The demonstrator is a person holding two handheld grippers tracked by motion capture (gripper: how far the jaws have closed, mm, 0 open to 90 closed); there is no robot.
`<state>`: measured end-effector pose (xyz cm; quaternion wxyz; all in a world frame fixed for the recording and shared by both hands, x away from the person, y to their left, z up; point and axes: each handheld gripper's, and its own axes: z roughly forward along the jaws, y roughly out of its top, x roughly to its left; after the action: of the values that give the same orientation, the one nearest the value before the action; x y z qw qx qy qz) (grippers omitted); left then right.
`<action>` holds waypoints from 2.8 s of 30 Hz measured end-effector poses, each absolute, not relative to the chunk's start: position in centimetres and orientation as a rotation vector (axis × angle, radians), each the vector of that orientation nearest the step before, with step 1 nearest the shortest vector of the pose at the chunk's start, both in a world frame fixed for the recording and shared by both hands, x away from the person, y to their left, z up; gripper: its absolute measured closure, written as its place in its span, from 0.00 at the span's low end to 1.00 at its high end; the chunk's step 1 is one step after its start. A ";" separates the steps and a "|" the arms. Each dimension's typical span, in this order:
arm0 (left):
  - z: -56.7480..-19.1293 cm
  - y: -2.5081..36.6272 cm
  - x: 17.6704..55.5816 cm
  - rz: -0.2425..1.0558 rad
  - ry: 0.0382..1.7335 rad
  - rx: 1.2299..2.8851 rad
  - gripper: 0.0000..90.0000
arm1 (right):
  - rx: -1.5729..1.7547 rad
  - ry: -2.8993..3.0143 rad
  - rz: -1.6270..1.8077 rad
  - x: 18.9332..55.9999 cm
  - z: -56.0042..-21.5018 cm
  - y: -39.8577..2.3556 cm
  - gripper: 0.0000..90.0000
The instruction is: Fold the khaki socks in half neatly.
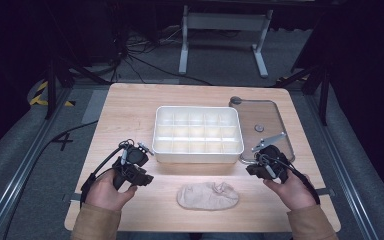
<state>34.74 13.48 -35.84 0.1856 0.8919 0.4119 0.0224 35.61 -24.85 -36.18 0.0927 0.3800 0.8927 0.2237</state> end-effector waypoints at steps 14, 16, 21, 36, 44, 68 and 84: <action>-34.5 11.9 34.0 0.061 1.077 2.495 0.76 | 1.056 2.684 0.741 34.8 -36.4 -23.3 0.92; -34.7 11.5 34.0 0.044 1.062 2.509 0.76 | 1.026 2.708 0.766 34.5 -36.3 -22.5 0.96; -34.6 10.9 33.8 0.026 1.027 2.496 0.73 | 0.958 2.735 0.807 33.9 -36.4 -21.2 0.99; -35.4 9.3 33.7 0.043 1.012 2.508 0.64 | 0.897 2.851 0.804 33.3 -39.4 -17.5 0.99; -36.3 8.4 33.9 0.046 0.987 2.547 0.57 | 0.872 2.899 0.791 33.0 -41.3 -15.8 0.99; -40.1 6.2 35.3 -0.116 0.993 2.580 0.61 | 0.838 2.922 0.773 31.6 -44.2 -14.8 0.99; -42.9 4.8 35.6 -0.168 1.130 2.627 0.69 | 0.844 2.921 0.785 31.6 -44.2 -15.0 0.99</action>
<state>35.64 4.80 -42.88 0.1380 0.9082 0.3908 -0.0580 31.64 -14.96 -44.20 0.0009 0.2688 0.9302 0.2499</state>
